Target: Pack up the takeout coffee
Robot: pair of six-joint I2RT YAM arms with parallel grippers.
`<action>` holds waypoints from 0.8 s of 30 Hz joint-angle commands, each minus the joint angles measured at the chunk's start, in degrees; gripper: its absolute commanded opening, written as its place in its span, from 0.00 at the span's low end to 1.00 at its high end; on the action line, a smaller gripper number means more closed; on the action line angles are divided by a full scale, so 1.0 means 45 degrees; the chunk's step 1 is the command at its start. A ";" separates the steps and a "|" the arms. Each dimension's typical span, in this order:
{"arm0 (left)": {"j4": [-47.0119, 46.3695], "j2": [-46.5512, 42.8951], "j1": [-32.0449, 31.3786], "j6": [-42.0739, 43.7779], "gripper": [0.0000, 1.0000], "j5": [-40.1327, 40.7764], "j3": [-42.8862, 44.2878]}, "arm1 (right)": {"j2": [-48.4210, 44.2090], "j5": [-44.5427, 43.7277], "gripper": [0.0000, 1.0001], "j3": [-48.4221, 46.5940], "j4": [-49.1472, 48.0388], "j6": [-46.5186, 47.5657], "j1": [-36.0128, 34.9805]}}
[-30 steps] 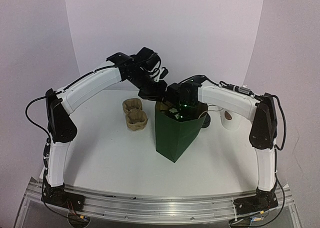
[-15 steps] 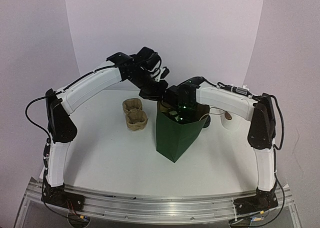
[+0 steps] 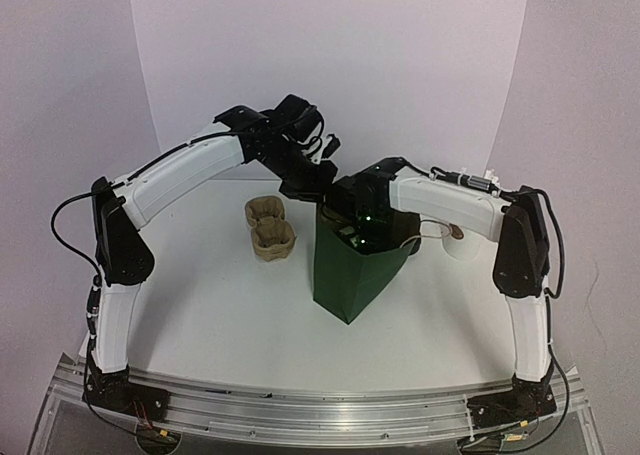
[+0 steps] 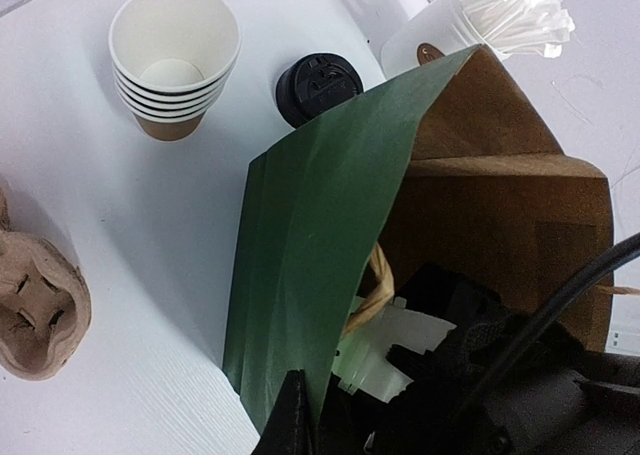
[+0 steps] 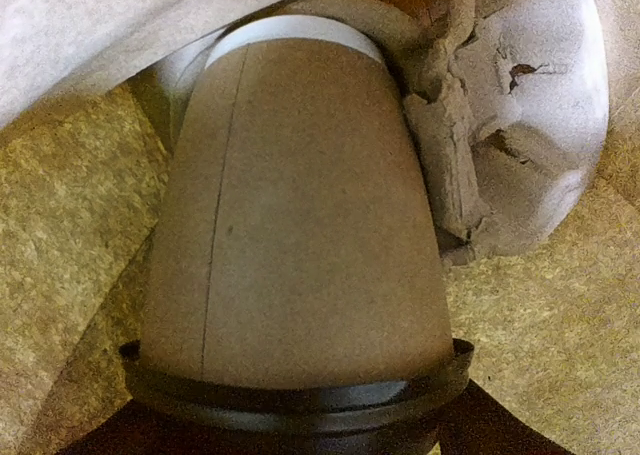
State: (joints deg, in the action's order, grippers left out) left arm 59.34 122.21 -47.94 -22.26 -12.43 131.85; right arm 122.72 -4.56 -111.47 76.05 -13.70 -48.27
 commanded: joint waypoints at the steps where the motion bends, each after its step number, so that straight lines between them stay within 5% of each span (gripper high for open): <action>1: -0.0775 -0.0148 0.0049 0.0105 0.00 -0.0129 0.0055 | 0.0128 -0.0250 0.86 -0.0348 0.1796 -0.0100 -0.0071; 24: -0.0674 0.0123 0.0049 0.0073 0.00 -0.0302 0.0311 | -0.0375 -0.0474 0.98 -0.1724 0.2340 -0.0002 -0.0068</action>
State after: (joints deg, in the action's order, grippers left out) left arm 58.39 122.21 -47.29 -22.28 -12.47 131.85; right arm 122.91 -6.07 -116.97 77.41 -13.56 -48.05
